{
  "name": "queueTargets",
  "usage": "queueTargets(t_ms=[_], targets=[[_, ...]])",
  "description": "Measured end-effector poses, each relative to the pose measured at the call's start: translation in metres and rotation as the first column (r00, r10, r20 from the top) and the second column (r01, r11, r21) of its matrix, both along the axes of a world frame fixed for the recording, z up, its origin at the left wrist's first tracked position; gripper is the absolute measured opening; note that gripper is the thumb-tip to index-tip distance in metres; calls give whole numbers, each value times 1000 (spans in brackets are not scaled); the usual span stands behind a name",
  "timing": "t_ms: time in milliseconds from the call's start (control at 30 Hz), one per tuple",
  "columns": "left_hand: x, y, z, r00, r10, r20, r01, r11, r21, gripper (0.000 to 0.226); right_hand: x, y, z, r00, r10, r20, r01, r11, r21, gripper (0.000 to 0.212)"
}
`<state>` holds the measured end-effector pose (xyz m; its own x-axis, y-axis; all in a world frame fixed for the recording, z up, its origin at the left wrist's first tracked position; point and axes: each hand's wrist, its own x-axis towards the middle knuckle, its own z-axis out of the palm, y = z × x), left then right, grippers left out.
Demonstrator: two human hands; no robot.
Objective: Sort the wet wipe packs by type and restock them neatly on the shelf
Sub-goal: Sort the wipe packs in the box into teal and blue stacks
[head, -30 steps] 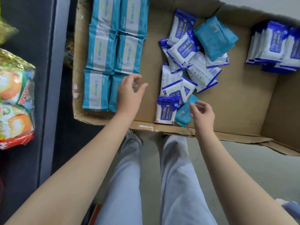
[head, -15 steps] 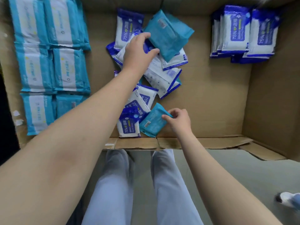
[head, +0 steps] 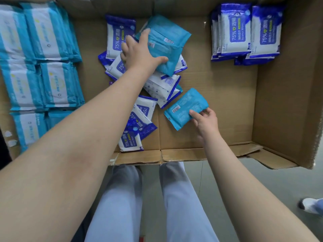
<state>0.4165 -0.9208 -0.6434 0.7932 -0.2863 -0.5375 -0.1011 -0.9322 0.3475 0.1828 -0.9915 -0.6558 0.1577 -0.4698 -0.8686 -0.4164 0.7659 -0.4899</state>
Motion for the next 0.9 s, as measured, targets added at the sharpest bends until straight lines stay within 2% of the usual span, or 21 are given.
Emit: queueTargets(t_ms=[67,133,167,233,333,433,567,667,767,900], targets=[[-7,8,4,1000,18,-21,-18,1000,18,70,4,0,3,999,-53,10,53,998,16,46],[-14,19,7,1000,18,-17,-18,1000,7,54,7,1,10,996,-83,22,82,996,43,27],[-18,25,9,1000,12,-6,-12,1000,-20,48,8,2,15,994,-105,41,103,993,60,18],[-27,42,16,999,46,-27,-50,986,-162,41,10,3,24,982,-159,98,153,986,68,12],[-43,73,37,962,190,-194,-256,873,-415,21,16,12,39,975,-152,165,143,988,66,15],[-57,119,58,894,301,-331,-439,733,-520,17,27,33,56,971,-104,216,89,993,79,18],[-67,205,82,740,518,-429,-673,556,-488,21,54,81,75,968,-8,252,-24,992,126,11],[-69,282,92,650,615,-446,-757,476,-447,28,75,132,79,955,156,254,-194,972,135,12],[-68,347,95,629,670,-393,-768,459,-446,28,95,185,75,907,323,269,-361,927,106,13],[-61,395,86,633,694,-344,-767,500,-403,19,118,246,70,848,454,274,-488,870,68,13]])
